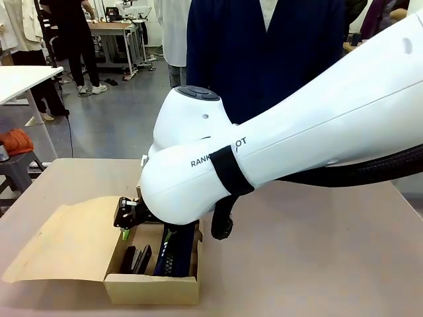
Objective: Place items inside the box.
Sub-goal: Pick up a Pencil pouch or Stapler and place it inside the Mailer Box closest to the robot.
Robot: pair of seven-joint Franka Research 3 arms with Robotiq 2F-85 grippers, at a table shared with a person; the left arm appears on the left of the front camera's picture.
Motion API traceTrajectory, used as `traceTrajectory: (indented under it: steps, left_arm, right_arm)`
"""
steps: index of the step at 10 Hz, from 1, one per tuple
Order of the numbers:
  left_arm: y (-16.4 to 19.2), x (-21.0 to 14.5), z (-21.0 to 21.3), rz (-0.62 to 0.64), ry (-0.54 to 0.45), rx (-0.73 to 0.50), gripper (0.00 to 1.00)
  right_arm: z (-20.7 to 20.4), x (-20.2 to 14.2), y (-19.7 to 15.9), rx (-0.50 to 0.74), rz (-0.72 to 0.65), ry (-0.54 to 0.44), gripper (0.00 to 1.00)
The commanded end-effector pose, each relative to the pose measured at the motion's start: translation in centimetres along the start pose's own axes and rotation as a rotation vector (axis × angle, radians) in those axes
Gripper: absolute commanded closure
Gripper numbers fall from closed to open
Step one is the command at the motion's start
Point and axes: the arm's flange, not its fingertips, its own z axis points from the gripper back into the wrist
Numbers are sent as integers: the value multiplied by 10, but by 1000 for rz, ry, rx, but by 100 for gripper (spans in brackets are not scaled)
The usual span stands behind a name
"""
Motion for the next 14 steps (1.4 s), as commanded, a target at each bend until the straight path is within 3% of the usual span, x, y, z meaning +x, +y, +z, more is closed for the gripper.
traceTrajectory:
  steps: [1, 3, 5, 7, 9, 11, 12, 13, 14]
  left_arm:
    - [-1, 0, 0, -14, -6, -24, 0]
    - [-1, 0, 0, -14, -6, -24, 0]
    - [-1, 0, 0, -14, -6, -24, 0]
    - [-1, 0, 0, -14, -6, -24, 0]
    - [-1, 0, 0, -14, -6, -24, 0]
    - [-1, 0, 0, -14, -6, -24, 0]
    - [-1, 0, 0, -14, -6, -24, 0]
    - [-1, 0, 0, -14, -6, -24, 0]
    - [-1, 0, 0, -14, -6, -24, 0]
  right_arm:
    - [3, -11, -5, -4, -30, -48, 0]
    - [18, -14, -11, 47, 65, 32, 0]
    - [75, -17, -45, 199, 135, 161, 0]
    - [144, -33, -117, 286, 18, 215, 0]
    - [196, -65, -193, 439, -17, 188, 0]
    - [221, -97, -267, 617, -79, 149, 0]
    - [228, -121, -315, 731, -179, 138, 0]
    - [228, -142, -364, 887, -202, 155, 0]
    - [220, -169, -408, 1051, -179, 102, 0]
